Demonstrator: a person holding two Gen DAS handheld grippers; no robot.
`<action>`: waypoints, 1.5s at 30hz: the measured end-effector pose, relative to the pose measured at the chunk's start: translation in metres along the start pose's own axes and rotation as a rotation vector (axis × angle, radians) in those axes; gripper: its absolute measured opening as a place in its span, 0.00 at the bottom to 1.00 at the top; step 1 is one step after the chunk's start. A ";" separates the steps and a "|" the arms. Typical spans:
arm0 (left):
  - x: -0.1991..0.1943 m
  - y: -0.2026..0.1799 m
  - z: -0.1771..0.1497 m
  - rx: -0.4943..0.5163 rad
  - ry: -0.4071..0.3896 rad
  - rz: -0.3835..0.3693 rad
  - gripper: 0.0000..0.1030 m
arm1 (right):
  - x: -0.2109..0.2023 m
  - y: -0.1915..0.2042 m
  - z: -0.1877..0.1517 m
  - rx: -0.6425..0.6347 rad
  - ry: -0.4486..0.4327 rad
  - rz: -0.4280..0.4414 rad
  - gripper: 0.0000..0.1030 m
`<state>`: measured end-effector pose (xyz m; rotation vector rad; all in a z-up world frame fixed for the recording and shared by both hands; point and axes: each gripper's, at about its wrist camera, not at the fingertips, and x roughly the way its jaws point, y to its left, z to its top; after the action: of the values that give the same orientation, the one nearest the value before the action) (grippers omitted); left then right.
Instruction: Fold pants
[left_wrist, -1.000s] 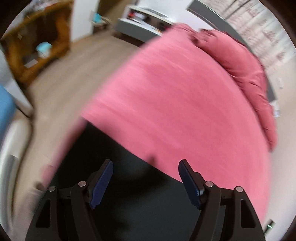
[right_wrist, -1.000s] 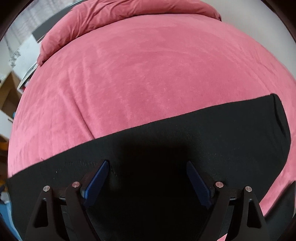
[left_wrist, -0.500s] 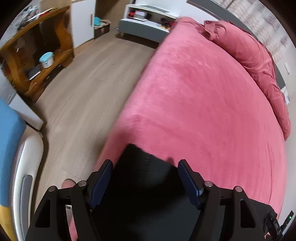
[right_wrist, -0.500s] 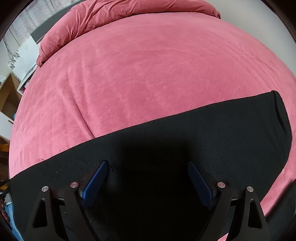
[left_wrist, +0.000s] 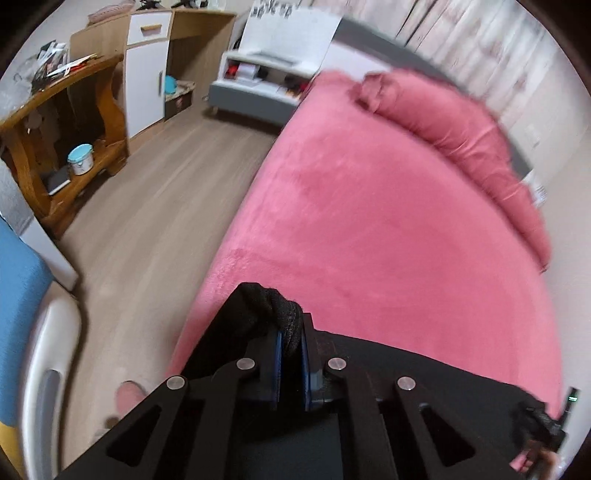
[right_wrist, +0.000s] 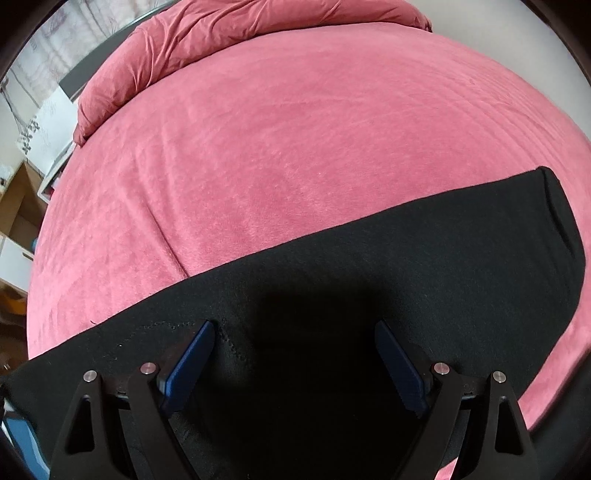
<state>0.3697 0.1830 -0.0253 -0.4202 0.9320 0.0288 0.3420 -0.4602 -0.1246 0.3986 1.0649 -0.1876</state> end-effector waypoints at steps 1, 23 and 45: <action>-0.014 0.000 -0.004 0.008 -0.022 -0.028 0.08 | -0.004 -0.003 -0.002 0.018 -0.013 0.015 0.87; -0.111 0.067 -0.163 -0.225 -0.013 -0.284 0.07 | -0.011 -0.021 -0.003 0.492 0.135 0.370 0.87; -0.128 0.091 -0.171 -0.323 -0.052 -0.440 0.07 | -0.066 -0.011 -0.029 0.358 0.081 0.515 0.08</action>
<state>0.1419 0.2249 -0.0447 -0.9134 0.7681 -0.2127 0.2826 -0.4613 -0.0813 0.9936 0.9742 0.1016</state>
